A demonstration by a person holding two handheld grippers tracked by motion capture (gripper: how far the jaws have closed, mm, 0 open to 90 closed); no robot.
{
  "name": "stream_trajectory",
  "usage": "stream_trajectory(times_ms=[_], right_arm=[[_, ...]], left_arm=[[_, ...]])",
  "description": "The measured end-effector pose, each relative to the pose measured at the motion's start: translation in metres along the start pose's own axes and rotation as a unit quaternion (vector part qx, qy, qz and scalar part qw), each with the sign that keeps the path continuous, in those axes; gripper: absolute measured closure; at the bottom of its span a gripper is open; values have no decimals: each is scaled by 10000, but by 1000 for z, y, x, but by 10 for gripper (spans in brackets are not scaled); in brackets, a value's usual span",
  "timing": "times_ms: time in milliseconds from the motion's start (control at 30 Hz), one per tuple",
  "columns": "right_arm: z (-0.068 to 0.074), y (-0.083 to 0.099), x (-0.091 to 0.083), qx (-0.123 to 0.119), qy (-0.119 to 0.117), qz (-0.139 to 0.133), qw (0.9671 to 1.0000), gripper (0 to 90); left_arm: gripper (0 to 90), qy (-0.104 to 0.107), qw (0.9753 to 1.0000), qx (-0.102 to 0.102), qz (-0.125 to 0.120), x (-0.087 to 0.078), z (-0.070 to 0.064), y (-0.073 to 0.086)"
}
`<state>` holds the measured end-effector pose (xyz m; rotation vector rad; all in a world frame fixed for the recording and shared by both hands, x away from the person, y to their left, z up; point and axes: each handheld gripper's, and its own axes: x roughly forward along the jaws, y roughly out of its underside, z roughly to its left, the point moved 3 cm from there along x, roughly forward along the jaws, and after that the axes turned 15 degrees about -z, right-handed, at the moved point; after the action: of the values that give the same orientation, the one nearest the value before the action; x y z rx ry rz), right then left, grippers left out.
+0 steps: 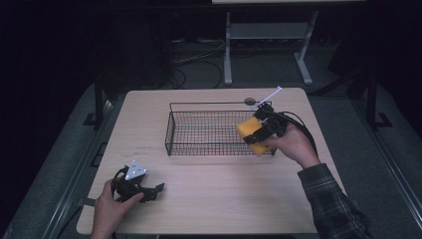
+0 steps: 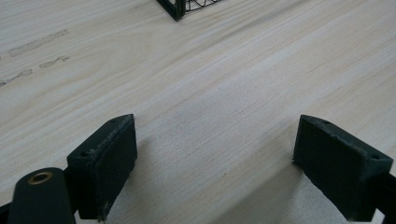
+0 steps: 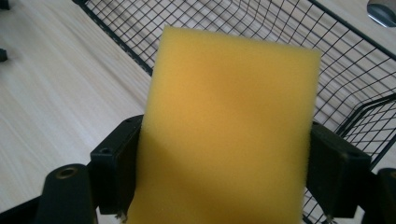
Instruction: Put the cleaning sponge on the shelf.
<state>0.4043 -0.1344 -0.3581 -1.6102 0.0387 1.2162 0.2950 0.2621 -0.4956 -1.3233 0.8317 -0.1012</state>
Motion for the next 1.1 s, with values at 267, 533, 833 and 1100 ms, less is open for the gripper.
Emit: stream_trajectory(times_ms=[267, 533, 833, 1100], right_arm=[[-12, -11, 11, 43, 103, 20, 9999, 215], [-30, -13, 25, 207, 230, 48, 9995, 215], [-49, -12, 43, 358, 366, 95, 9986, 214], [-62, -11, 59, 378, 462, 148, 9981, 214]], left_arm=[[127, 1, 10000, -12, -4, 0, 0, 0], [126, 0, 10000, -7, -5, 0, 0, 0], [126, 1, 10000, -6, 3, 0, 0, 0], [126, 1, 10000, -8, 1, 0, 0, 0]])
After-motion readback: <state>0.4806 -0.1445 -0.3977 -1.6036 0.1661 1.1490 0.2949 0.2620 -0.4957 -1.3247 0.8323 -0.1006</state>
